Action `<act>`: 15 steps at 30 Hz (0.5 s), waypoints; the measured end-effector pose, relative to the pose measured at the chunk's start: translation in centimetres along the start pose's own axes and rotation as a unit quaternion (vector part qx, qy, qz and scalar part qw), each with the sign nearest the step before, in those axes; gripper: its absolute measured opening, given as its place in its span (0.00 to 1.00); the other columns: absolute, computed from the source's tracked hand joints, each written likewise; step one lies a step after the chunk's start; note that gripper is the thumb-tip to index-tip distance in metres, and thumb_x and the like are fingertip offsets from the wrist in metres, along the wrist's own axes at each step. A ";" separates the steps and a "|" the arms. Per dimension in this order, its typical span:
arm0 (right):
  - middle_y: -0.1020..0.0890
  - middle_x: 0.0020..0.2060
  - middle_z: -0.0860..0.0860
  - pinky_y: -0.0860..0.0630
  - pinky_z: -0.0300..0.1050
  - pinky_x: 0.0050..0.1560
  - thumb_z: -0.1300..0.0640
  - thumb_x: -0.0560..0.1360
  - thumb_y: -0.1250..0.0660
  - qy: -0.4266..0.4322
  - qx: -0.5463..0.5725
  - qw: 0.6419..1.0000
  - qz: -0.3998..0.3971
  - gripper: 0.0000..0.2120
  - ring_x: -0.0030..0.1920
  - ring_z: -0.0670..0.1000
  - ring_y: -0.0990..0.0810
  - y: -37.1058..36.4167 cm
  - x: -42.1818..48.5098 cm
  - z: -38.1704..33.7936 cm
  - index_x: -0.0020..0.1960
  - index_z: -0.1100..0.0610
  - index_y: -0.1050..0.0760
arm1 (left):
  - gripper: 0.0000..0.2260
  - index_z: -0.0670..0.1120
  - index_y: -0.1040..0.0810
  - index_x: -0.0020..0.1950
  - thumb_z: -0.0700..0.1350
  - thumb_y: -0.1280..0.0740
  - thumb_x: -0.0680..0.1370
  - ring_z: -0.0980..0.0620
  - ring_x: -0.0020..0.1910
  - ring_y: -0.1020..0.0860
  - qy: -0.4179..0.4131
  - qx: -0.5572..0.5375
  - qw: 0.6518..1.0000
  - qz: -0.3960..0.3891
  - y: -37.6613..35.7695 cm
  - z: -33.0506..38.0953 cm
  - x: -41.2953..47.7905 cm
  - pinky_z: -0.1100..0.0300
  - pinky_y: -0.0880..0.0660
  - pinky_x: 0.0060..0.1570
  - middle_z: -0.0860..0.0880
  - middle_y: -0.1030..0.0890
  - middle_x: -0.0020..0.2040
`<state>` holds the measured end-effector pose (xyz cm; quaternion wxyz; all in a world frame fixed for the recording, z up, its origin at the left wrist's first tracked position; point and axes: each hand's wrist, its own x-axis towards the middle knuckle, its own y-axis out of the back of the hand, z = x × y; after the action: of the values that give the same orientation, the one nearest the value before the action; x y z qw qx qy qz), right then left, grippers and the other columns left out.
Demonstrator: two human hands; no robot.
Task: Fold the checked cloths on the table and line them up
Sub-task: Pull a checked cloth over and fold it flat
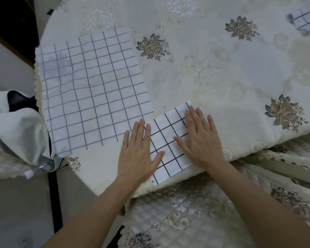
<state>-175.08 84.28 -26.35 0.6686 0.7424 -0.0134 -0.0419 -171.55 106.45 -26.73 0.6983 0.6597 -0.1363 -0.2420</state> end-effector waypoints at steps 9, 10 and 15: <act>0.56 0.81 0.48 0.56 0.54 0.79 0.32 0.80 0.59 -0.009 0.012 0.999 -0.046 0.38 0.80 0.47 0.59 -0.5 3.2 1.9 0.82 0.53 0.58 | 0.39 0.42 0.54 0.81 0.68 0.54 0.81 0.47 0.81 0.57 -0.005 0.003 1.000 0.001 -0.2 -0.1 0.0 0.43 0.49 0.78 0.43 0.56 0.82; 0.56 0.81 0.47 0.56 0.54 0.79 0.32 0.80 0.60 -0.028 0.012 0.998 -0.047 0.37 0.80 0.47 0.59 -0.4 3.4 2.6 0.82 0.53 0.59 | 0.39 0.42 0.55 0.81 0.68 0.54 0.81 0.47 0.81 0.58 -0.005 0.003 1.000 0.000 -0.2 -0.1 0.0 0.43 0.50 0.78 0.43 0.56 0.82; 0.60 0.80 0.47 0.58 0.57 0.79 0.31 0.79 0.64 -0.049 -0.001 0.995 -0.090 0.38 0.80 0.51 0.61 0.6 4.0 3.9 0.81 0.52 0.63 | 0.39 0.42 0.52 0.82 0.68 0.53 0.80 0.47 0.81 0.56 -0.008 -0.011 1.000 -0.006 0.2 -0.2 0.0 0.42 0.50 0.77 0.43 0.54 0.82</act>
<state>-171.42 80.10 -26.35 0.6616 0.7367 0.0204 -0.1383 -171.39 106.64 -26.55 0.7030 0.6507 -0.1355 -0.2530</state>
